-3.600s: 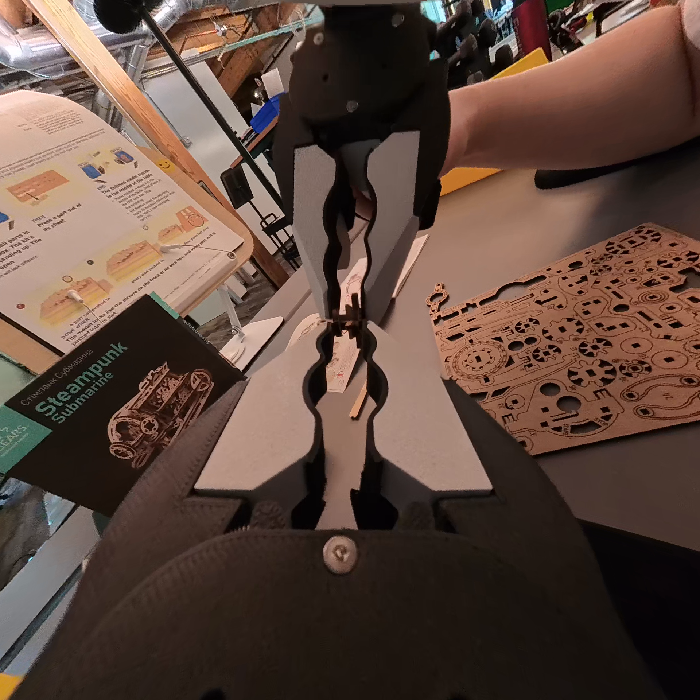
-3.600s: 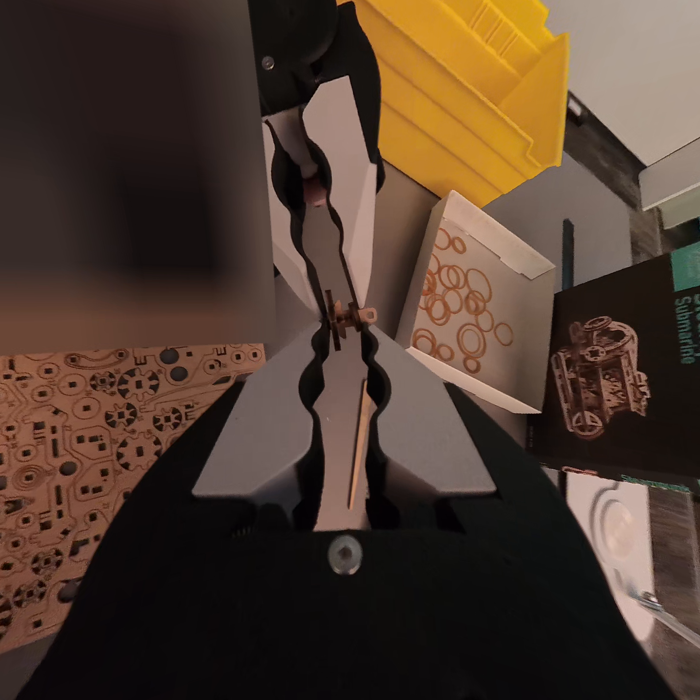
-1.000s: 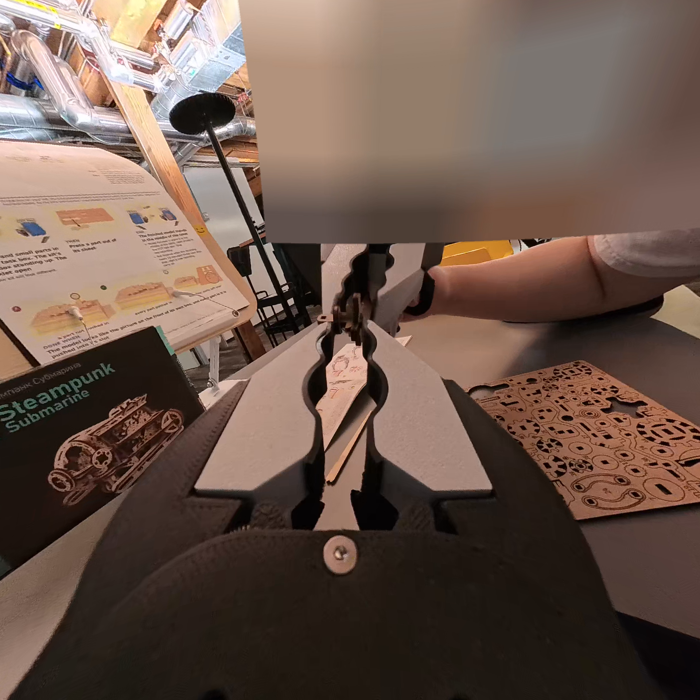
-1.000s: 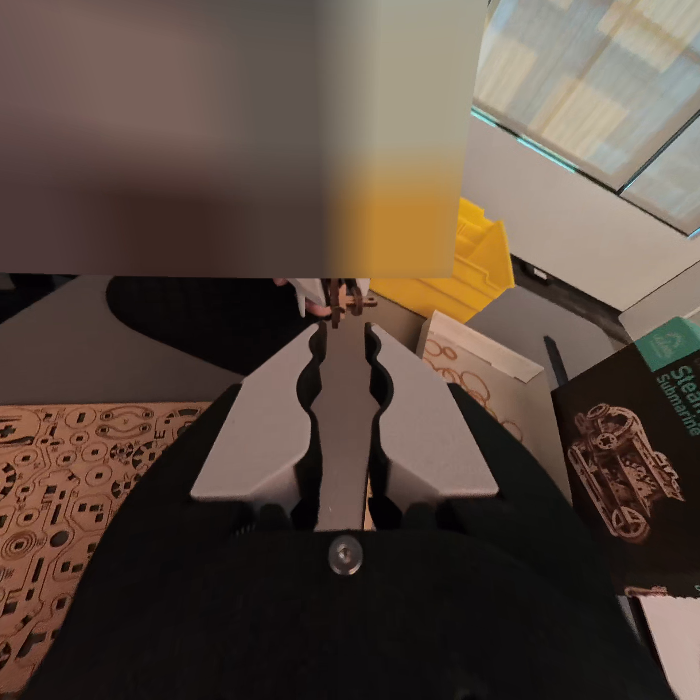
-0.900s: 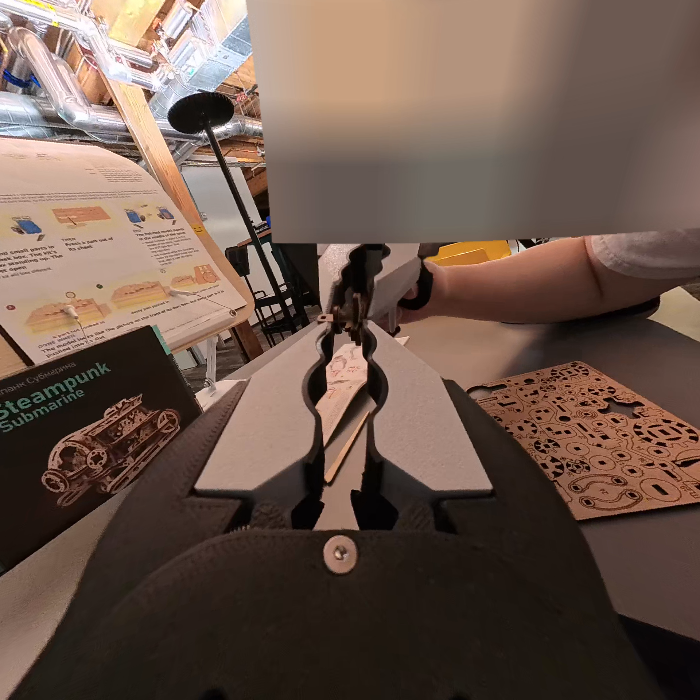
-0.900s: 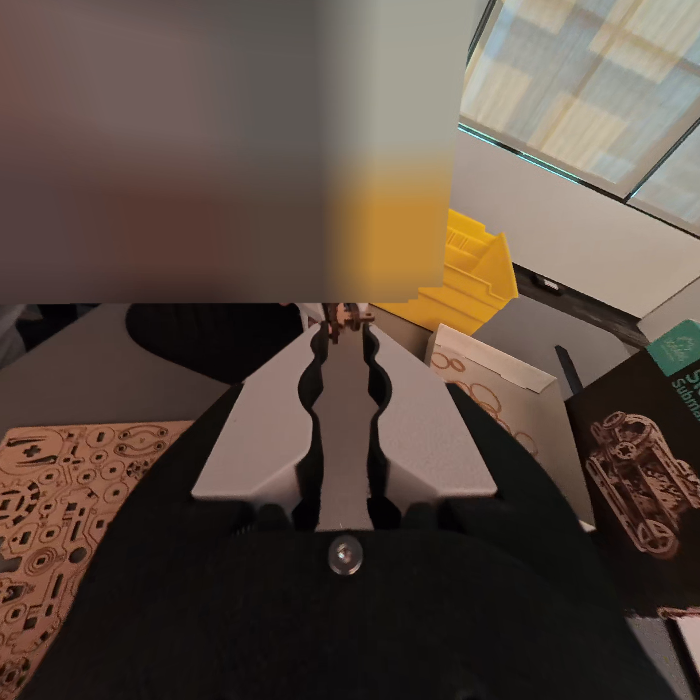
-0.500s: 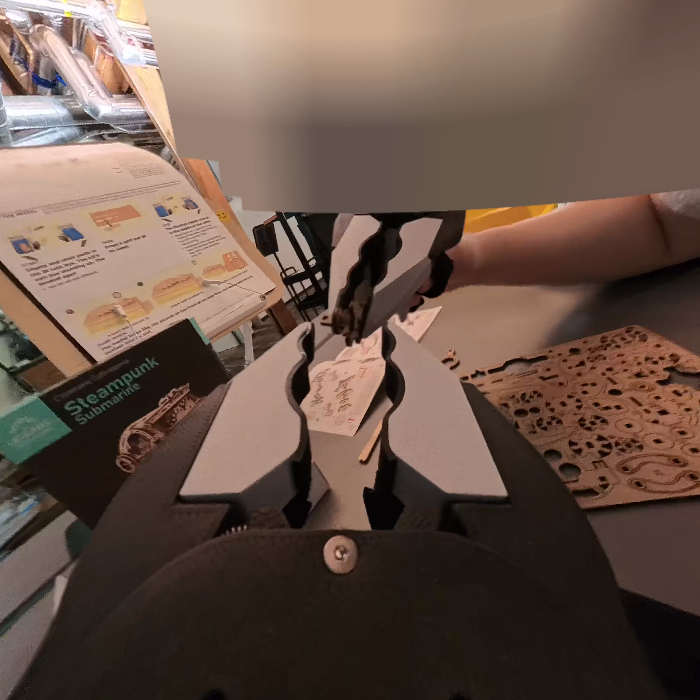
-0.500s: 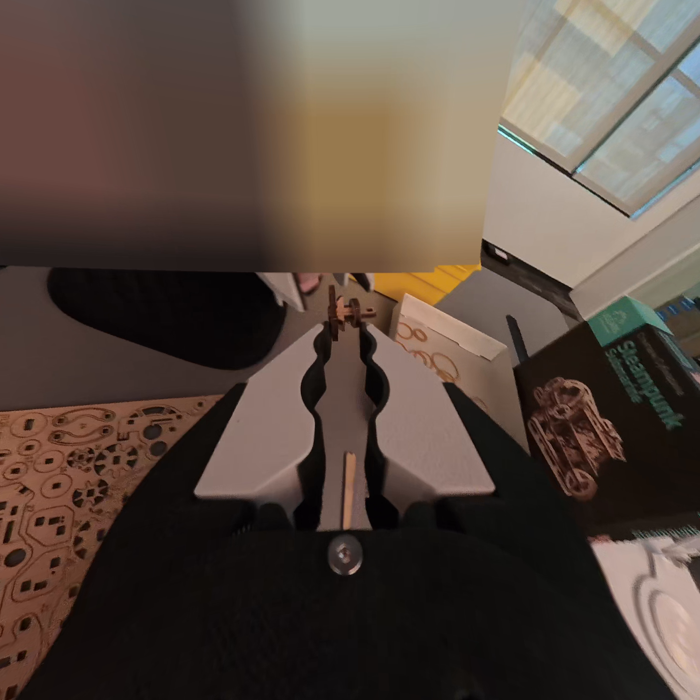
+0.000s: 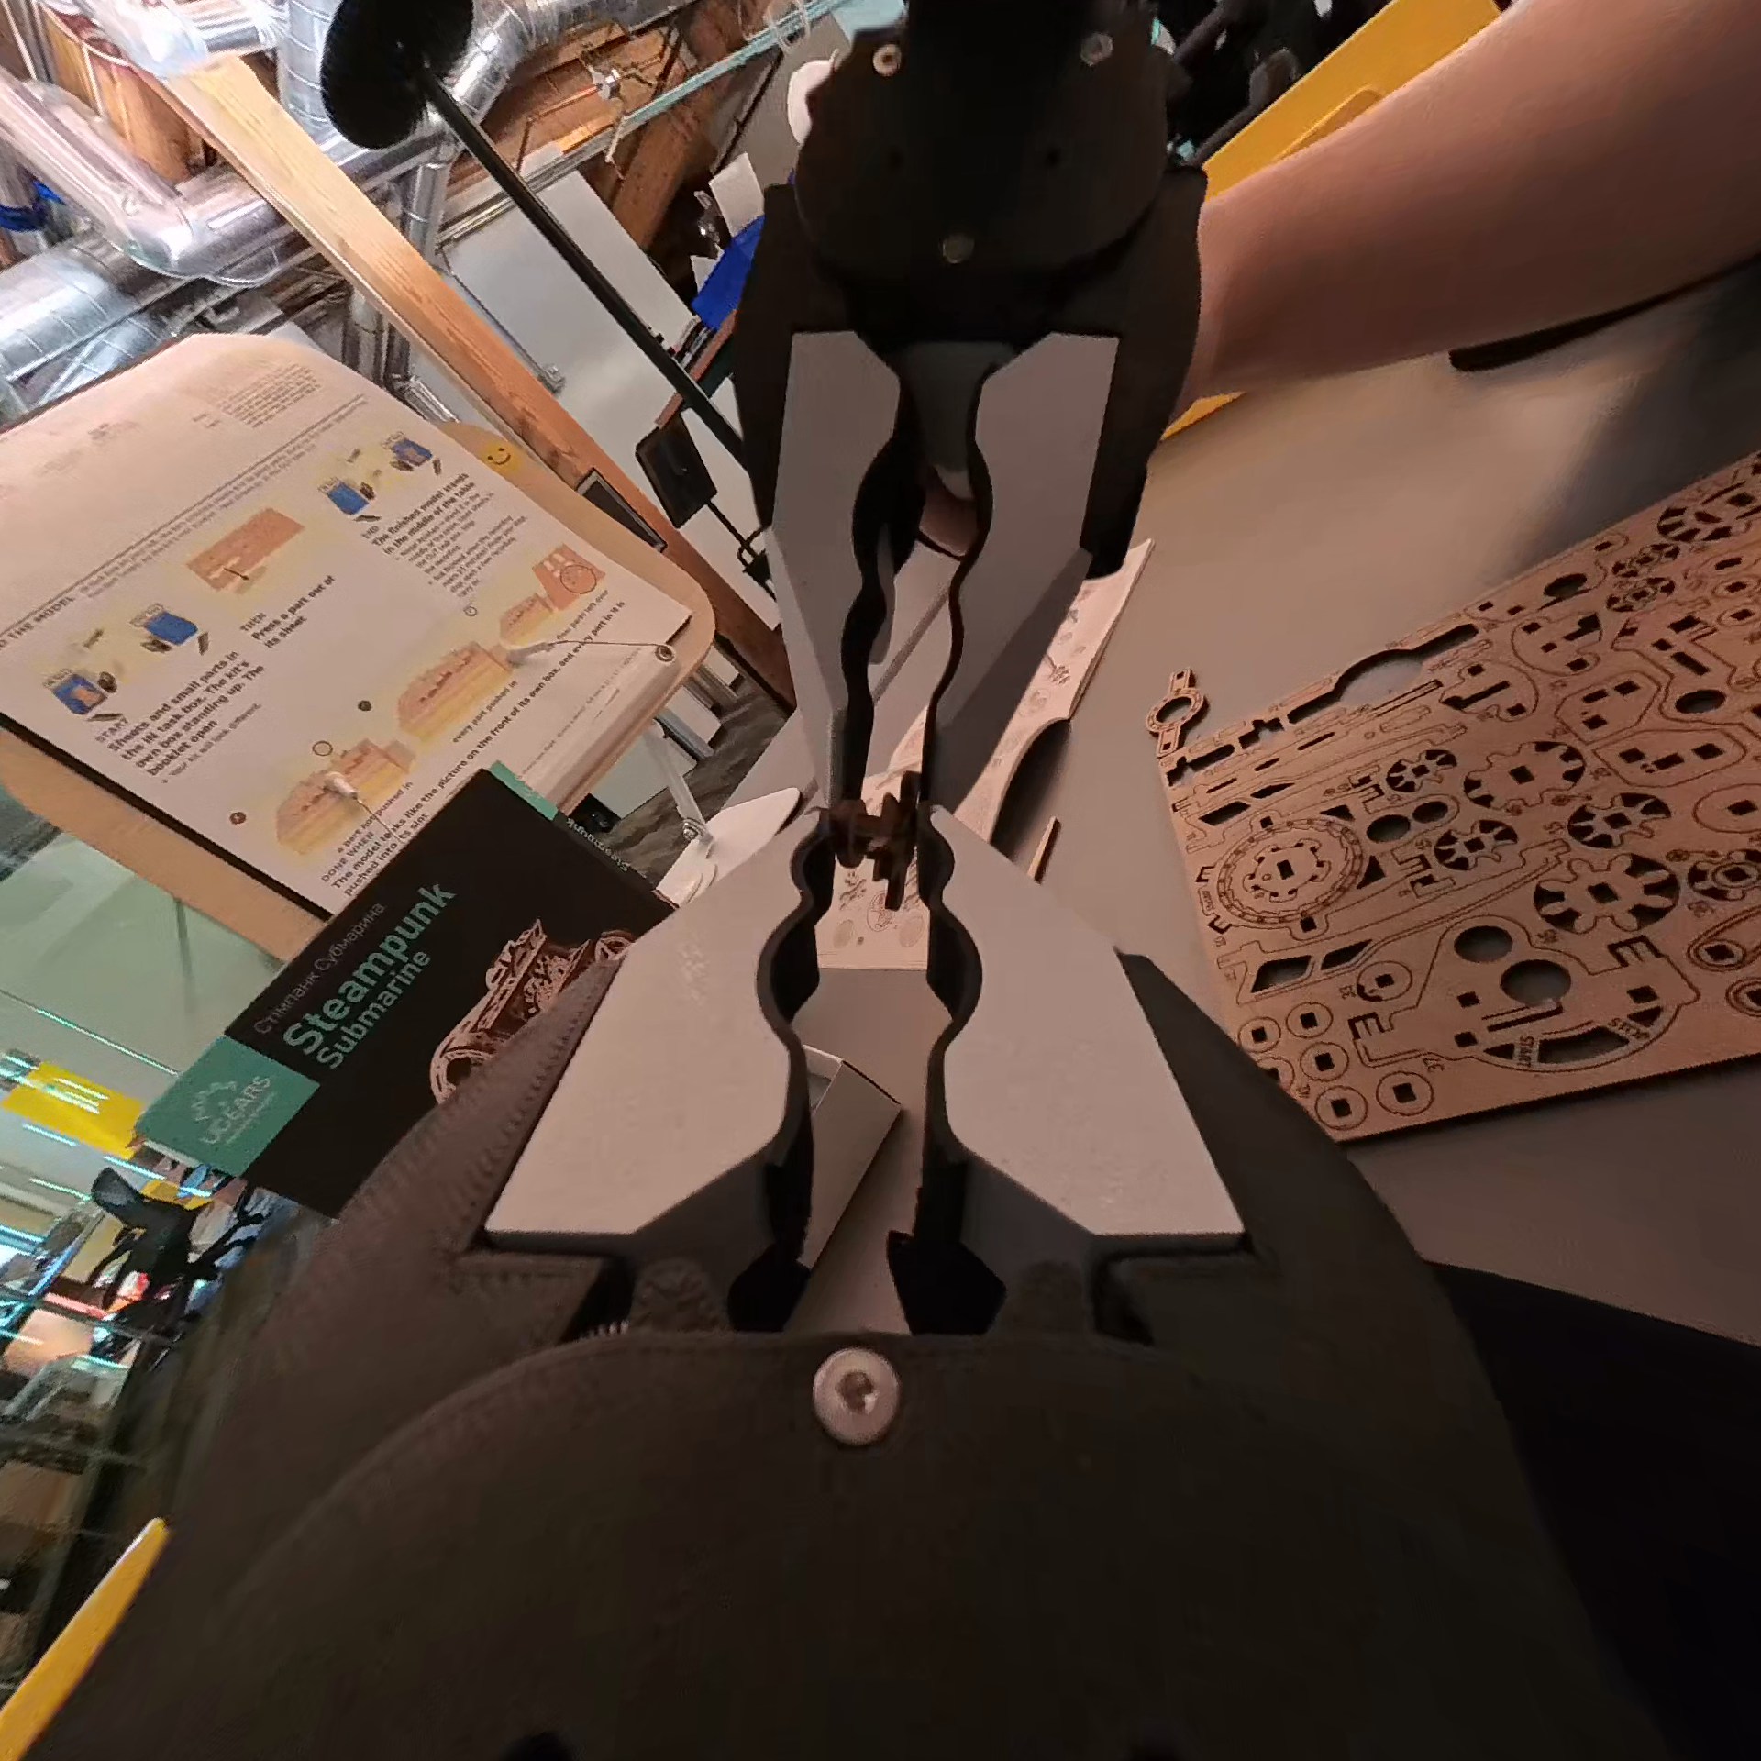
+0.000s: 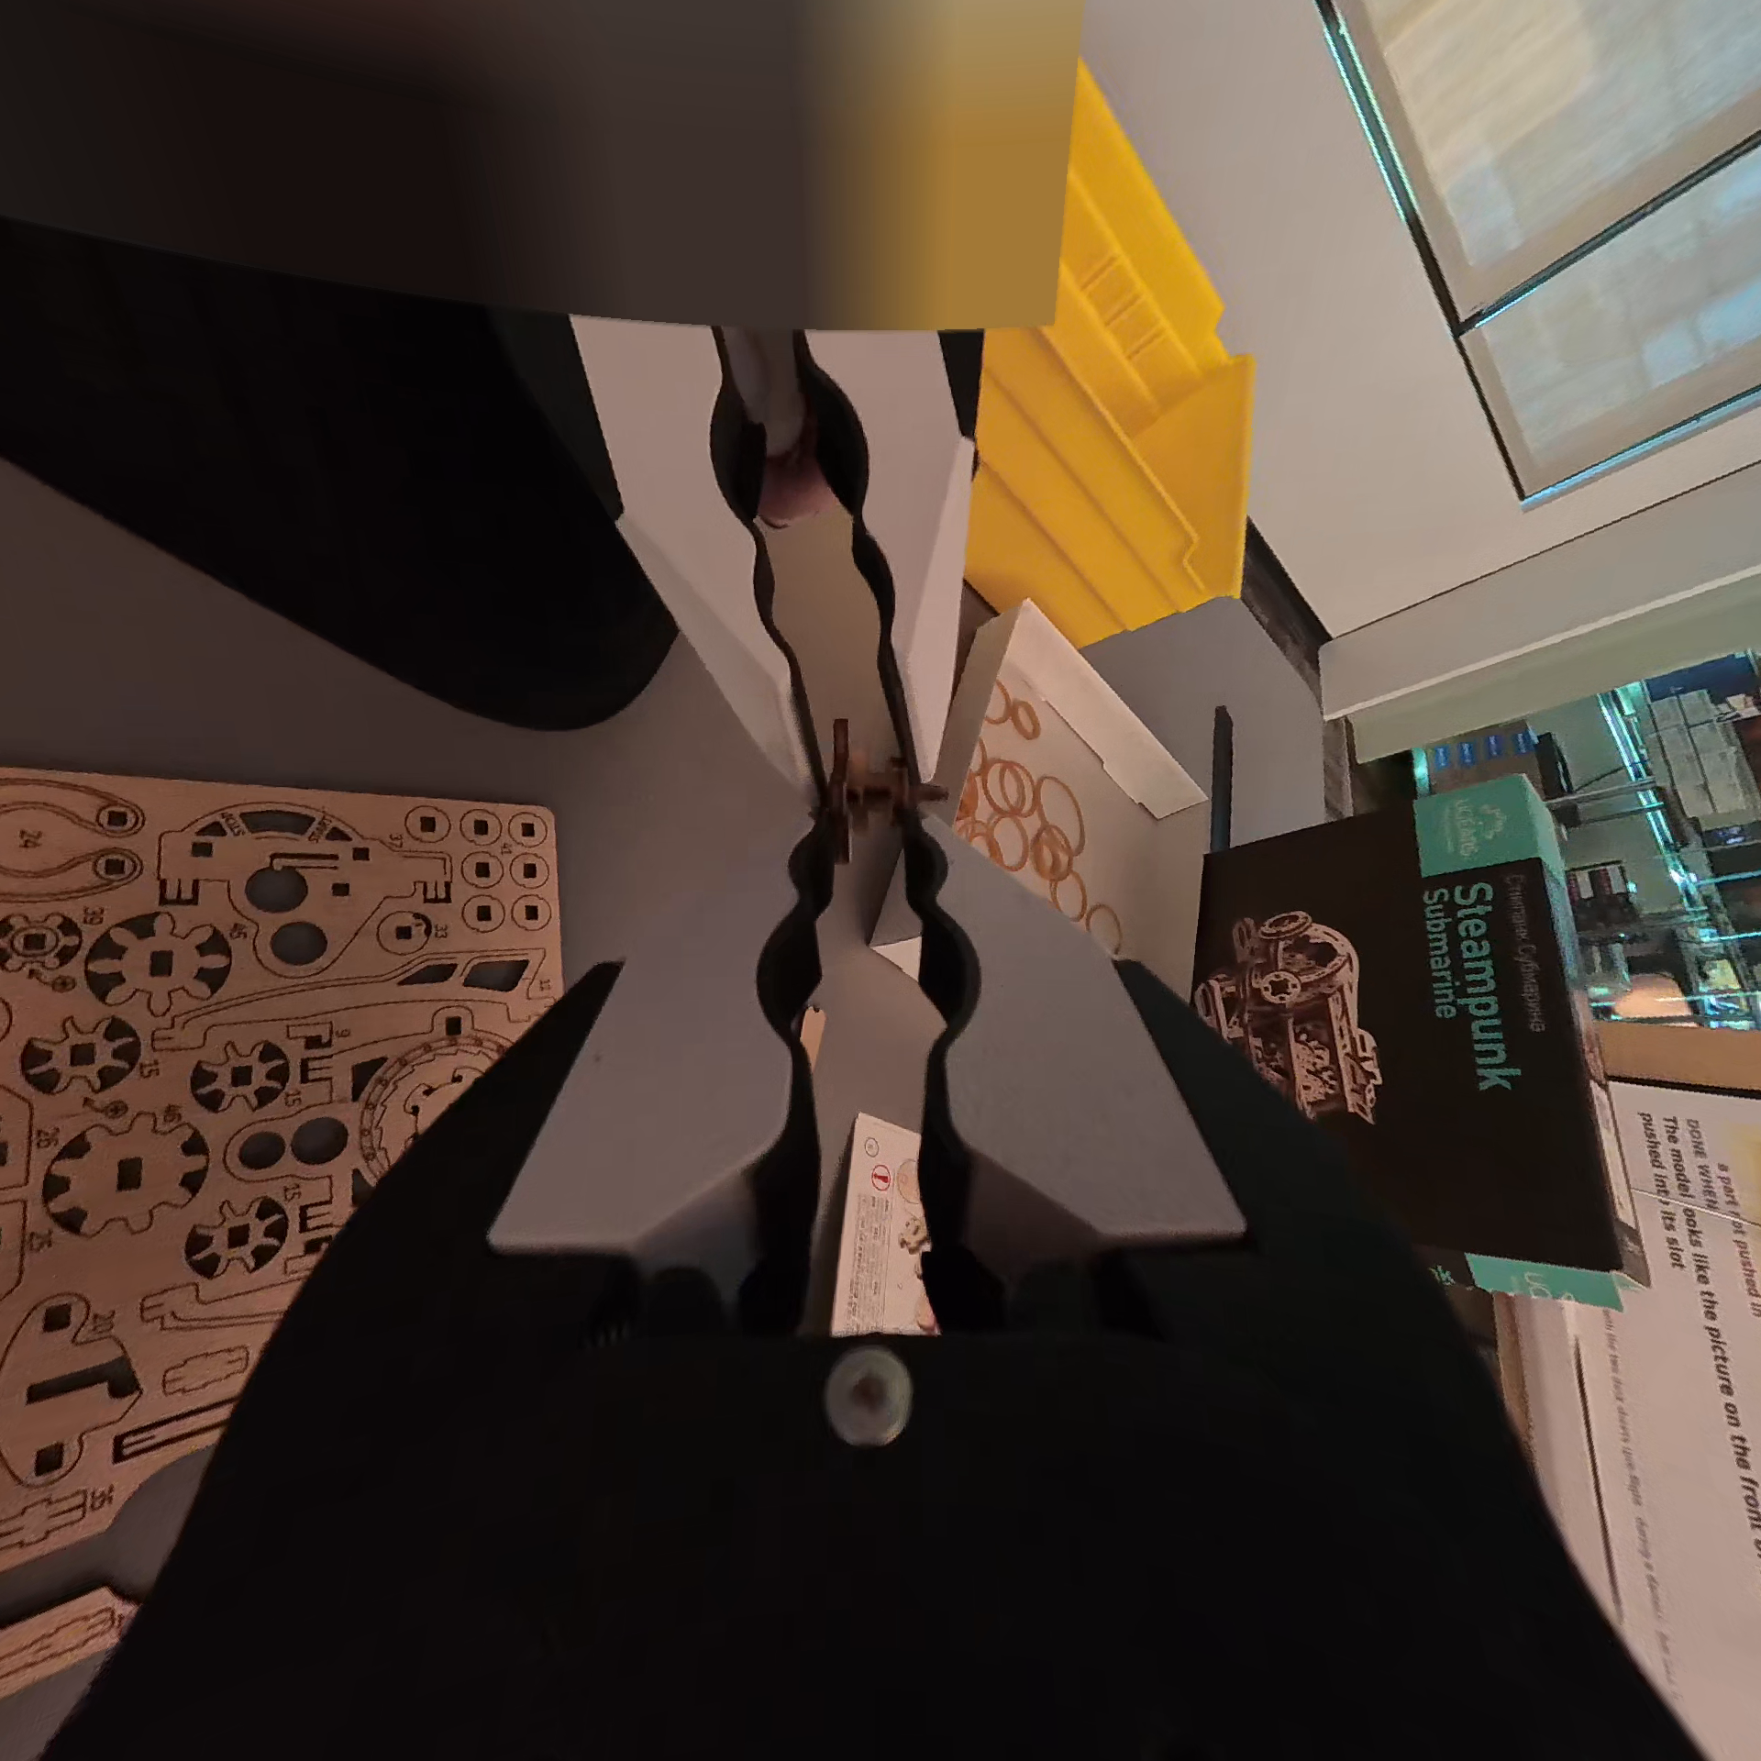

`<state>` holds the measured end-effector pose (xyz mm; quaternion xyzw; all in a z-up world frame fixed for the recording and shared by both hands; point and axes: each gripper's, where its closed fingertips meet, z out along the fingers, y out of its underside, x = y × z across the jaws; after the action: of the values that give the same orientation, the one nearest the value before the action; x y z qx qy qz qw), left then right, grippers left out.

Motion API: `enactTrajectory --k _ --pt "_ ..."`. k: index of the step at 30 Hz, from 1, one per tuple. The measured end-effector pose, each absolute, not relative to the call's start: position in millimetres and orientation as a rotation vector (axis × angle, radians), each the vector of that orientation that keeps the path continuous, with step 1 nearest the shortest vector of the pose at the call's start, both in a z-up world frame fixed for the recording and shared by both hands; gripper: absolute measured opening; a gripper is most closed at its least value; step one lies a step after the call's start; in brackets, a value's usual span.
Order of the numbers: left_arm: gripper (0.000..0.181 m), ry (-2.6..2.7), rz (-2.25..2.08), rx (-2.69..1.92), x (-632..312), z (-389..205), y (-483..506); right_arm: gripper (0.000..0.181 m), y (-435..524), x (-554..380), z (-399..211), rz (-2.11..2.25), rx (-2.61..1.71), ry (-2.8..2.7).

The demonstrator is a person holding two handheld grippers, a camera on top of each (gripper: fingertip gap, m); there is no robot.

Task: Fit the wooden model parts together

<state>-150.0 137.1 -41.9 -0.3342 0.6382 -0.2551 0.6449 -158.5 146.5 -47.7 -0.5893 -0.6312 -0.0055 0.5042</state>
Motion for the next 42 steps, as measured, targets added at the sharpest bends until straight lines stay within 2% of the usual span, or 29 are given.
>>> enactTrajectory --k 10,26,27,34,37,39,42 --pt "0.014 1.264 -0.938 -0.84 -157 -15 135 0.014 142 -165 -21 0.293 -1.329 -1.327" --pt "0.014 1.244 -1.017 -0.744 -163 -4 123 0.021 132 -172 -10 0.496 -1.247 -1.253" --pt "0.013 1.244 -1.022 -0.739 -163 -4 122 0.015 129 -173 -10 0.506 -1.245 -1.266" --pt "0.015 1.305 -0.893 -0.718 -161 -11 125 0.014 134 -169 -17 0.329 -1.282 -1.349" --pt "0.026 1.375 -0.845 -0.744 -157 -20 124 0.014 137 -166 -25 0.175 -1.304 -1.429" --pt "0.015 1.401 -0.783 -0.732 -156 -24 125 0.014 136 -166 -30 0.089 -1.296 -1.489" --pt "0.013 1.44 -0.695 -0.721 -155 -29 128 0.015 137 -164 -35 0.028 -1.317 -1.527"
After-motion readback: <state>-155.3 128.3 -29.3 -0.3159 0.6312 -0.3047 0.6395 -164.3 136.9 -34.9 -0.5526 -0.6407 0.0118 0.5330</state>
